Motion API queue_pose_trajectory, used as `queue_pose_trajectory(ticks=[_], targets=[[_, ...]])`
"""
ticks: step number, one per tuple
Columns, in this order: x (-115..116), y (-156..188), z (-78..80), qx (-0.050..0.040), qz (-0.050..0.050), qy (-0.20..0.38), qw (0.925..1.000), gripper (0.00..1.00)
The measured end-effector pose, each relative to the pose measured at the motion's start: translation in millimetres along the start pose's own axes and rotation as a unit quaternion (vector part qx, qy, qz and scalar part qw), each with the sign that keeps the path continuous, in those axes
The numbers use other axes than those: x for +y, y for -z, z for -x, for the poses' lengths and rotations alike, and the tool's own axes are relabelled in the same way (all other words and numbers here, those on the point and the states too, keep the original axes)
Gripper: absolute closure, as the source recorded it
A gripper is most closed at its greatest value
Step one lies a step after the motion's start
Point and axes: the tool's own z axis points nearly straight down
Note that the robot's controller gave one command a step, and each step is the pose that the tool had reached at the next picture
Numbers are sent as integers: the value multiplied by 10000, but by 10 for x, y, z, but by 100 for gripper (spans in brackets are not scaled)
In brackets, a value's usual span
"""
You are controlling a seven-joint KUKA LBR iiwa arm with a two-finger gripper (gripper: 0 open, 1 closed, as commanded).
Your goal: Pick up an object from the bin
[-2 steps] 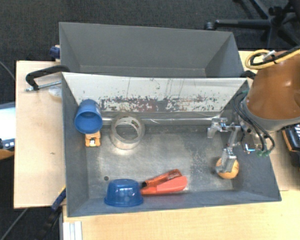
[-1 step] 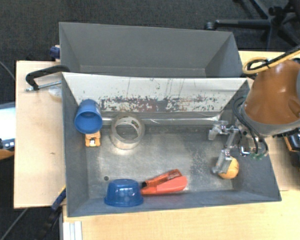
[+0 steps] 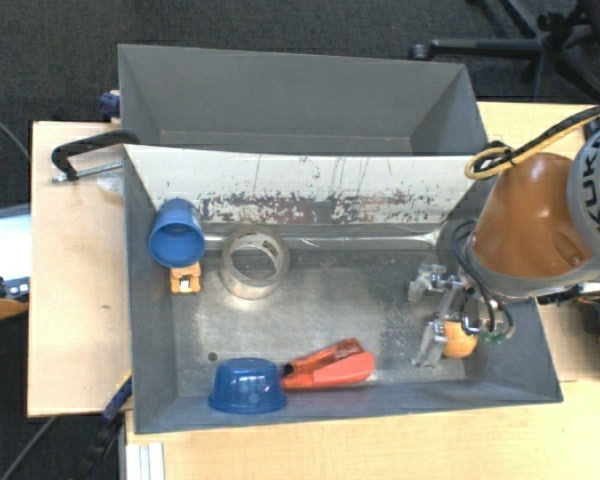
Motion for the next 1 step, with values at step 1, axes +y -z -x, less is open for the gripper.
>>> queue_pose_trajectory(ticks=[1], targets=[[-385, 41, 118, -48, 3, 511, 9987, 0]])
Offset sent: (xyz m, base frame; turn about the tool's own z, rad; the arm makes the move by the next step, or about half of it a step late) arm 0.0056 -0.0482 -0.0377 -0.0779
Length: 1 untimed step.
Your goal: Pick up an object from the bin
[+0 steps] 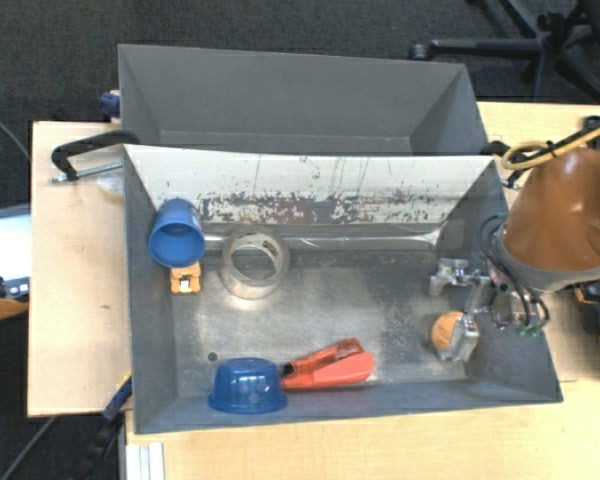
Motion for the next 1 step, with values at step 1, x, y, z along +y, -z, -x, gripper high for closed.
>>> queue_pose_trajectory(ticks=[1], targets=[[-93, -351, 23, 29, 0, -100, 9999, 0]])
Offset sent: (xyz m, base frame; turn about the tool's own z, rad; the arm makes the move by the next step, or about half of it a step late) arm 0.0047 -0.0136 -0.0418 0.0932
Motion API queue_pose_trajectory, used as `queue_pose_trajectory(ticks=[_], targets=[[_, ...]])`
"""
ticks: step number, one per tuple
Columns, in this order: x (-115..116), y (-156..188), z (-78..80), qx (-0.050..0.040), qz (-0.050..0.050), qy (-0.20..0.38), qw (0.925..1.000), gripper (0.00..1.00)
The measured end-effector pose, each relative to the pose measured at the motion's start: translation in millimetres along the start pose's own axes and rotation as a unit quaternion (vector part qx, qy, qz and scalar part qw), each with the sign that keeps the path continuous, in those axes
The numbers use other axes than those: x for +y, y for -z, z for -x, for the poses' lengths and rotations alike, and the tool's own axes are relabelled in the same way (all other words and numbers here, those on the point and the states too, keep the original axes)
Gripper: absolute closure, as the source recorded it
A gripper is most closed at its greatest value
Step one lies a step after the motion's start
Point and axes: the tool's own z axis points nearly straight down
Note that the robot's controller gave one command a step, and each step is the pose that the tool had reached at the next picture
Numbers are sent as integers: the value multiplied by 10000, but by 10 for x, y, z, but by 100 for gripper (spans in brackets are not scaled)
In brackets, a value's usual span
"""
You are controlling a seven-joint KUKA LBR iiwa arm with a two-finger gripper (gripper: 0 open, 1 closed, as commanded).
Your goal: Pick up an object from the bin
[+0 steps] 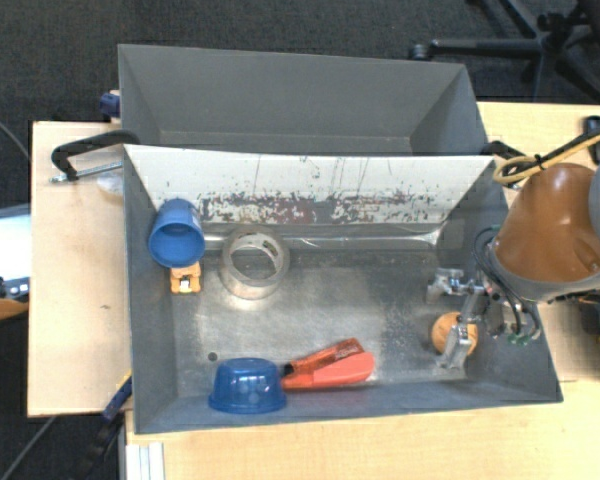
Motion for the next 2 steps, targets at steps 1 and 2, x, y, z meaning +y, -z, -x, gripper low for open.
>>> queue_pose_trajectory(ticks=[1, 2], targets=[[10, -257, 3, 7, 6, -61, 10000, 0], [-37, -138, 71, -19, 5, -455, 9990, 0]])
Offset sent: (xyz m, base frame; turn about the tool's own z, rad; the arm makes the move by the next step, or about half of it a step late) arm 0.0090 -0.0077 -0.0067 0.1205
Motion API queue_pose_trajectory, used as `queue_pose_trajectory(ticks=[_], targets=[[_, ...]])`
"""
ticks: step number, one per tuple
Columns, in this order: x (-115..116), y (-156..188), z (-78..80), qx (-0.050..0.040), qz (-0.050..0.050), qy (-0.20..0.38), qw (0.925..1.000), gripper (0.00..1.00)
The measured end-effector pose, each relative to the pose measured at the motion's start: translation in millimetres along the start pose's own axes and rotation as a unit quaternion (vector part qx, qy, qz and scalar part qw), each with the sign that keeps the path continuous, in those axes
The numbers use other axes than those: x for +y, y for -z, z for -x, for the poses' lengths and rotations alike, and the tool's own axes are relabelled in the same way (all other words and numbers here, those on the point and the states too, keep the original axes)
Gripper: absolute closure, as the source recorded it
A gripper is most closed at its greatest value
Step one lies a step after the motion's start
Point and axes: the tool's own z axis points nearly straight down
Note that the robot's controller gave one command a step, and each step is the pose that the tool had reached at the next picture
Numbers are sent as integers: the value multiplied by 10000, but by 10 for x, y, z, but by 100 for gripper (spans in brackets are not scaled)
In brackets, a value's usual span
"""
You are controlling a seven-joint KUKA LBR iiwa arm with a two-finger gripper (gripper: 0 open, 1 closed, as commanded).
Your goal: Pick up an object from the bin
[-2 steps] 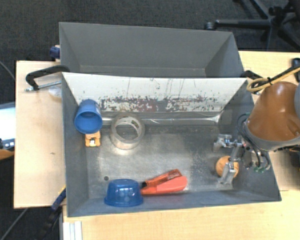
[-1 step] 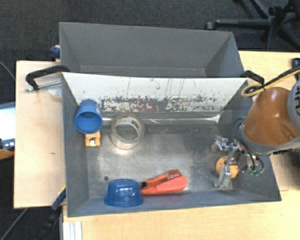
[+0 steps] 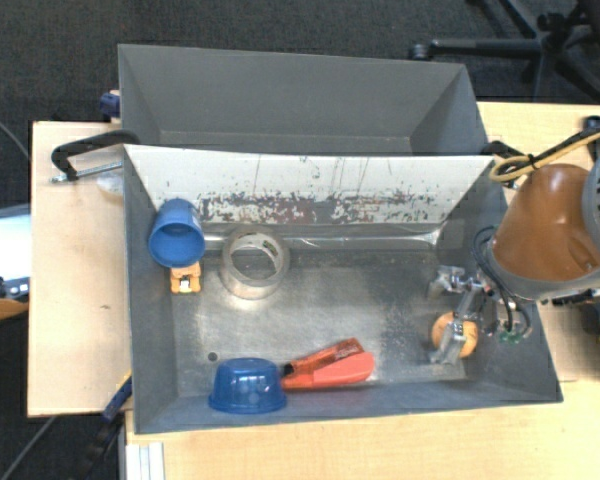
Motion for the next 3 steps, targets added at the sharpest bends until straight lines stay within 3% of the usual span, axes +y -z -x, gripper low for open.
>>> queue_pose_trajectory(ticks=[2, 3], targets=[[-147, 77, -12, -10, 3, 583, 9983, 0], [-163, 75, -42, -9, 6, -273, 9996, 100]])
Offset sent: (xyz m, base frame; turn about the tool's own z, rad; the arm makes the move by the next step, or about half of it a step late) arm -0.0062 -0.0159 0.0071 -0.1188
